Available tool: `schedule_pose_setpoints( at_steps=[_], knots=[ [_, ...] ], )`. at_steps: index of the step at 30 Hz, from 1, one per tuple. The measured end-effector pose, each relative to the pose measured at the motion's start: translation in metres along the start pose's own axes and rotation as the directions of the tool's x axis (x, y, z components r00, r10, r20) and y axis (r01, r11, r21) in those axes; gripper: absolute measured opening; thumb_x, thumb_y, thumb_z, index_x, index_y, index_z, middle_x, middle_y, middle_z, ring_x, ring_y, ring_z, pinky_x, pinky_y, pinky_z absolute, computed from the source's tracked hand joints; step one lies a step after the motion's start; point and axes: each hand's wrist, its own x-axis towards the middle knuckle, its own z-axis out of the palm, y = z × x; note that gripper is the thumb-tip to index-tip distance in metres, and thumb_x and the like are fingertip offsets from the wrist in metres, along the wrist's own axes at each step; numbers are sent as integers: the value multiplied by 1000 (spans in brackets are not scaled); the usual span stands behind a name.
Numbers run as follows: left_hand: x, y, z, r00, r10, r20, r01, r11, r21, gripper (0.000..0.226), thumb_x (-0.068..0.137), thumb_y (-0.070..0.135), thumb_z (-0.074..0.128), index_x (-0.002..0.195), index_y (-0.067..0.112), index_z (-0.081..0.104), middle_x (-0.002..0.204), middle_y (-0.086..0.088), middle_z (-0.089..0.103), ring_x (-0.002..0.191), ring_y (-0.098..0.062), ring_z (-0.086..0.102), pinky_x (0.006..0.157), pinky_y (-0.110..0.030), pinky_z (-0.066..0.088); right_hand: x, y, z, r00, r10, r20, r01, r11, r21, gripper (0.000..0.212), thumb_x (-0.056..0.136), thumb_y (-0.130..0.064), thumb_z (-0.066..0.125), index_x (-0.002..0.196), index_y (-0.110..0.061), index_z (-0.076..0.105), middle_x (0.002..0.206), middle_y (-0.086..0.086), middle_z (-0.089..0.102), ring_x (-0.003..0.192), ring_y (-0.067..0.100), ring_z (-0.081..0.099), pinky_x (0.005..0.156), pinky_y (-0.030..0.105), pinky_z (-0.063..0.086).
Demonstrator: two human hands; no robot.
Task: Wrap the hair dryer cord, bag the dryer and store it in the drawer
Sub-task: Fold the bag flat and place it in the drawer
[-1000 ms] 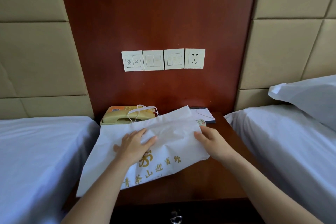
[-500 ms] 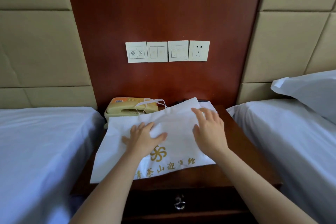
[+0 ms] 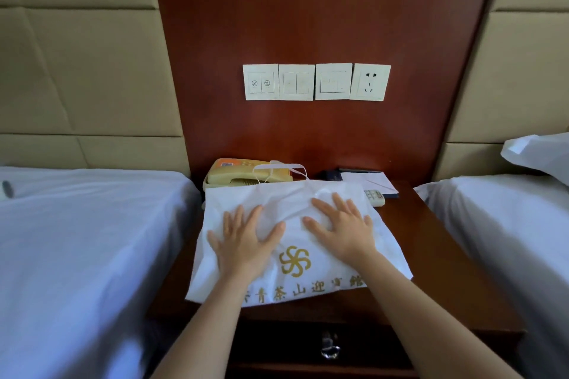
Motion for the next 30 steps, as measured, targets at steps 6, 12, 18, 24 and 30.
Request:
schedule_pose_setpoints(
  at_steps=[6,12,18,24,30],
  knots=[
    [5,-12,-1,992,-51,114,64,991,-114,78,79,80,24,147,43,11,161,7,-5,147,-23,-12,113,-61,0,-2,4,0,998,62,16,-64,993,97,65,80,-73,37,140,-49,24,157,-2,17,145,25,11,112,57,16],
    [6,-17,1,996,12,85,5,981,-192,95,62,88,16,146,44,14,161,7,0,147,-21,-7,115,-57,4,-13,6,5,988,145,-51,-139,984,113,69,81,-73,34,142,-46,19,156,1,20,144,27,15,112,51,22],
    [20,-9,-5,985,91,144,-70,987,-144,92,64,85,17,147,43,16,161,7,3,148,-20,0,114,-58,6,-18,6,10,960,261,-98,-252,963,92,68,83,-71,26,143,-43,15,156,4,18,143,31,13,113,53,18],
    [12,-1,-22,965,46,260,-70,994,84,70,91,66,12,151,33,1,161,3,-3,148,-20,-4,113,-57,-4,-33,0,-5,966,225,-127,-225,974,11,48,93,-53,27,134,-28,35,135,2,47,127,26,40,103,46,29],
    [-56,14,-34,952,256,167,-253,967,-40,55,100,43,26,151,25,14,161,3,6,148,-17,0,118,-47,3,-90,5,-17,941,-1,-339,30,996,81,34,94,-32,47,122,-17,58,125,2,61,119,24,51,101,36,37]
  ],
)
